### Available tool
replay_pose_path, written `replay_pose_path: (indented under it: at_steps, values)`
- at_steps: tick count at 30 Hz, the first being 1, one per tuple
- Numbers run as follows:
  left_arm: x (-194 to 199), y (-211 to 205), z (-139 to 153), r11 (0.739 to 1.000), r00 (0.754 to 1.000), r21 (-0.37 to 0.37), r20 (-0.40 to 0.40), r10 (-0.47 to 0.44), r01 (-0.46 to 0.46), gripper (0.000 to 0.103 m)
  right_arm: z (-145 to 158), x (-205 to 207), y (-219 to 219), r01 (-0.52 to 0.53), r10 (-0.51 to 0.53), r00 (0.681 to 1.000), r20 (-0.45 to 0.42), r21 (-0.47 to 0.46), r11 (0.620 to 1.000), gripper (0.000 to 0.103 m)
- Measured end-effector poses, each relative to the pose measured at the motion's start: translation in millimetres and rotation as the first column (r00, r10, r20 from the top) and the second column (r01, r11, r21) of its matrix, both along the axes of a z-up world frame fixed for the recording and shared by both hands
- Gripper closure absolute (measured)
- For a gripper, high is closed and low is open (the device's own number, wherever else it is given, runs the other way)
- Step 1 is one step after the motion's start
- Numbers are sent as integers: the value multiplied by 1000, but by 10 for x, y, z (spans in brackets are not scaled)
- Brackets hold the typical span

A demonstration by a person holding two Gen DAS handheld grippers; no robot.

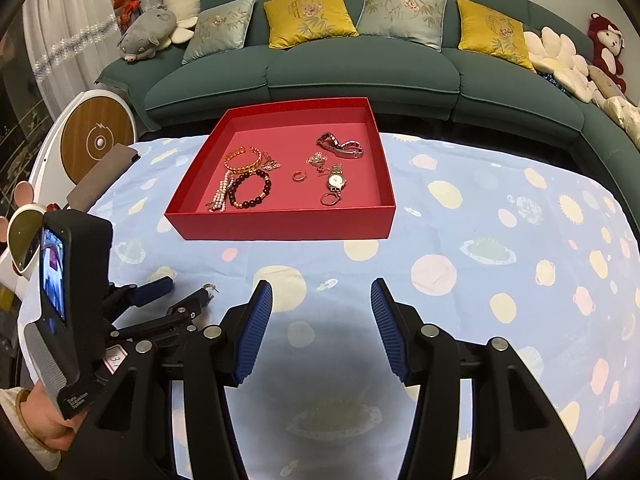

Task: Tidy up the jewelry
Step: 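Grasp the small gold ring on the bedspread with the left tool, then lower the small gold ring into the tray and open the left tool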

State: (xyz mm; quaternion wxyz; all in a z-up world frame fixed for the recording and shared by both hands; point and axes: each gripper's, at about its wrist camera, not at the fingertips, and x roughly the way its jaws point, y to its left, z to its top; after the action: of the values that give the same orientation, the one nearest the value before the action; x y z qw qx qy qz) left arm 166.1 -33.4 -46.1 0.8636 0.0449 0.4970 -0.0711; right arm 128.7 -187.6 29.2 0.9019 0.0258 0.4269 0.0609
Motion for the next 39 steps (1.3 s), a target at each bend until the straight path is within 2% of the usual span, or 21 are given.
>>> replay_pose_path:
  at_steps: [2,3,6,7,9,14,26,29,34,39]
  values:
    - [12,-82,-3,999,1000,26,18,-19,19,80,6,10,-18,2,-2,1000,1,7,1000,53]
    - [21,-123,-2,999,999,30,19,-30,30,86,11,15,-25,4,-4,1000,2,10,1000,53]
    - [53,-196,1,999,999,24,18,-41,40,102,18,33,-55,13,-13,1000,2,20,1000,53]
    - [70,-223,4,999,999,21,14,-46,46,103,19,42,-64,16,-16,1000,1,24,1000,53]
    - [99,-246,35,999,999,-6,5,-48,48,103,23,55,-86,22,-22,1000,0,32,999,53]
    - [143,-219,280,997,998,-62,49,-41,44,103,64,72,-145,31,-32,999,13,40,999,53]
    - [471,116,918,983,983,-175,164,88,-59,103,134,116,-229,51,-53,998,28,68,996,53]
    - [634,75,1011,982,976,-175,190,105,-71,103,139,136,-190,45,-47,998,30,73,996,53]
    - [768,23,980,977,980,-194,163,116,-83,103,93,207,-85,20,-21,1000,17,77,997,53]
    - [602,6,698,989,993,-134,92,73,-60,100,-93,246,62,-22,24,999,-28,52,998,53]
